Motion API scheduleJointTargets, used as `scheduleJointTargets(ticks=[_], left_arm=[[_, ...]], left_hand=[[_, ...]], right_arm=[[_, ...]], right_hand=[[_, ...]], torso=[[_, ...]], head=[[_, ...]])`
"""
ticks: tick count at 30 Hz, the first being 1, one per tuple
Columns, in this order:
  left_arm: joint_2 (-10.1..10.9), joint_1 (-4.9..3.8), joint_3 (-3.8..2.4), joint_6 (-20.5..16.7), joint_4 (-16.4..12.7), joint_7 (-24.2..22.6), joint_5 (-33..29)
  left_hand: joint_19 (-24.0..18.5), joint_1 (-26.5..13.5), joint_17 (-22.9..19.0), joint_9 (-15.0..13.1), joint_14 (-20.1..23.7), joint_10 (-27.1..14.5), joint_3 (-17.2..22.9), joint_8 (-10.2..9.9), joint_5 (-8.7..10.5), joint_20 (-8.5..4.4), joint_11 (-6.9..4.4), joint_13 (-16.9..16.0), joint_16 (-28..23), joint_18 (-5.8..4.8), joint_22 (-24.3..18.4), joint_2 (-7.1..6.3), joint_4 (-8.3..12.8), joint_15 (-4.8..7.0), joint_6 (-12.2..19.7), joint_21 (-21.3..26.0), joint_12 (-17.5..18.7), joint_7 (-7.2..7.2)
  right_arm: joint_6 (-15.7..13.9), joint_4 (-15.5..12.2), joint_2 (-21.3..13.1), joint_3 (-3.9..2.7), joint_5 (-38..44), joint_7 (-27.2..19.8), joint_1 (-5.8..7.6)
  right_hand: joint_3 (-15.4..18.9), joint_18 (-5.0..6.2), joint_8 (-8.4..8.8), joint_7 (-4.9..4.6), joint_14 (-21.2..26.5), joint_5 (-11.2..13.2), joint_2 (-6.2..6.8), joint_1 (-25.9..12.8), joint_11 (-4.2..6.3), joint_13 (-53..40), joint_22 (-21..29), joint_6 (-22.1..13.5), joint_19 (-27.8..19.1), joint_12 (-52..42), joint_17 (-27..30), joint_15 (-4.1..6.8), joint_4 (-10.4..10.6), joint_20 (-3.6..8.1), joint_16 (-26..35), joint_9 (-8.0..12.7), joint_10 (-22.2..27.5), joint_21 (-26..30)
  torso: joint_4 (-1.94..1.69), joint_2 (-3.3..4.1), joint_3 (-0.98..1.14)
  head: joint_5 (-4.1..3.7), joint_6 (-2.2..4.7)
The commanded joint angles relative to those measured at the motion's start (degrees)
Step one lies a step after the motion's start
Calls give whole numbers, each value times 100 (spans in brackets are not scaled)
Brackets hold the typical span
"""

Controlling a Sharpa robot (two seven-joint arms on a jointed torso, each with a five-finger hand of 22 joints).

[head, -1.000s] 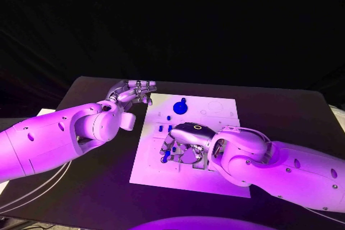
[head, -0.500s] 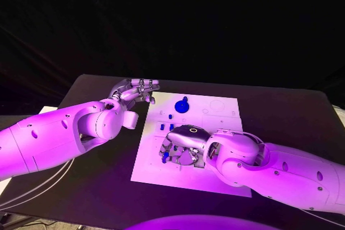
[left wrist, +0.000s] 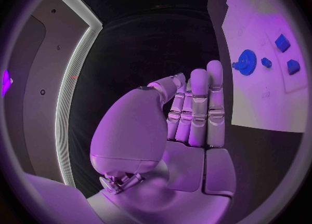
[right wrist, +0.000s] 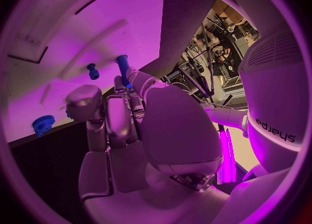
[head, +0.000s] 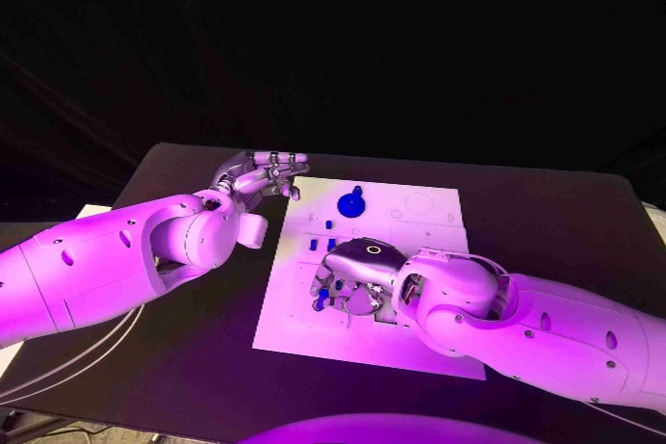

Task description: Assemble the parts on the task board

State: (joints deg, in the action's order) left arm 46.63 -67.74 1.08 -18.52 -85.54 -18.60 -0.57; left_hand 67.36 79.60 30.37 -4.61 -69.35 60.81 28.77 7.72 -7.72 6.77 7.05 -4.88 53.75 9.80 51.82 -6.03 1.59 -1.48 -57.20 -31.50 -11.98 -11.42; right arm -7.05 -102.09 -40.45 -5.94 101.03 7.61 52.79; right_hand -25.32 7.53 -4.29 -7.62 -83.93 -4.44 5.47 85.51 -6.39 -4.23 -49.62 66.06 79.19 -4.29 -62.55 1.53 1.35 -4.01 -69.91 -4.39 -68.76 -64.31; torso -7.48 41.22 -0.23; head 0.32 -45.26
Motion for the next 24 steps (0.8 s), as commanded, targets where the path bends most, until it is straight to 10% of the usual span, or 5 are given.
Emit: scheduleJointTargets(ticks=[1, 24], left_arm=[[-13, 0, -3, 114, -10, -25, -10], [-9, 0, -3, 129, -15, -8, -10]], left_hand=[[21, -28, -8, 6, 39, -49, -32, 22, -17, 25, -5, 3, 21, 65, -2, -6, 16, -9, 28, 20, -35, 11], [21, -28, -8, 6, 39, -49, -32, 22, -17, 25, -5, 3, 21, 65, -2, -6, 16, -9, 28, 20, -35, 11]], right_arm=[[37, 48, 42, 11, 167, 61, -7], [332, 172, 187, 104, 200, 183, -18]], right_hand=[[-31, -38, 30, -33, -179, -17, -71, 7, 270, -9, -8, -7, 12, -13, -6, -12, 12, 4, -34, 6, -304, -34], [-38, -29, 65, -56, -163, -29, 13, -184, 247, 0, 47, -90, -22, 55, 46, -38, 16, -13, -2, 24, -232, 0]], torso=[[-2, 0, -7], [1, -2, -5]], head=[[-2, -10], [-3, -34]])
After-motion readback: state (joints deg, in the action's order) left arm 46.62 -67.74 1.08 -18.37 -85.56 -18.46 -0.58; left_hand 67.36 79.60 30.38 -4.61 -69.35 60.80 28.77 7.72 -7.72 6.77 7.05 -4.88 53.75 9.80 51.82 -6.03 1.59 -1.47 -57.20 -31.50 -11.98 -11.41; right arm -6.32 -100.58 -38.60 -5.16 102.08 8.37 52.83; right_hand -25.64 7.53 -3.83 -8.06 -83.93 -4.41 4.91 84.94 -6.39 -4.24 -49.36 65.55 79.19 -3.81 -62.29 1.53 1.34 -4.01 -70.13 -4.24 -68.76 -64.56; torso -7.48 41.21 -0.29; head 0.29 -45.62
